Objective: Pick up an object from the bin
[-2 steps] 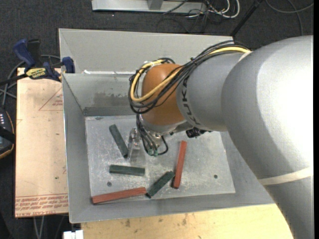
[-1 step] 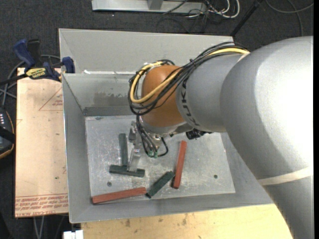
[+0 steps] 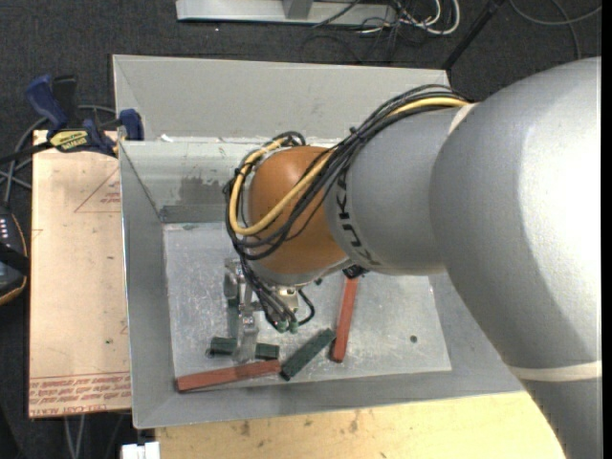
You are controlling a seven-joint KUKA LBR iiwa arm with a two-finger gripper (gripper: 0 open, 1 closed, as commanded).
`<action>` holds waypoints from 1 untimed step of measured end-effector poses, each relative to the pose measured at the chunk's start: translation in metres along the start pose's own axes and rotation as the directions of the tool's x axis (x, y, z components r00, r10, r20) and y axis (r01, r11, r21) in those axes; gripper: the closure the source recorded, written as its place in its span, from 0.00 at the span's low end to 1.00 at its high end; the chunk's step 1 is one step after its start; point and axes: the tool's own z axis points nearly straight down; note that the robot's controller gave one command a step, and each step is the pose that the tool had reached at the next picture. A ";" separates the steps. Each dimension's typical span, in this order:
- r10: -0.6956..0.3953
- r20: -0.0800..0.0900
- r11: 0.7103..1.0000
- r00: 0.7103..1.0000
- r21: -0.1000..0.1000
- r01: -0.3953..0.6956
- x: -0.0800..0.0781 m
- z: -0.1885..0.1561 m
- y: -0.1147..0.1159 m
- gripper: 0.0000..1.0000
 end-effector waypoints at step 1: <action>-0.514 0.000 0.858 0.858 0.001 0.514 0.016 0.034 0.016 0.00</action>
Offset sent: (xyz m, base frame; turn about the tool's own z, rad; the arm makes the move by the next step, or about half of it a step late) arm -0.0163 0.0143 -0.0341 -0.5397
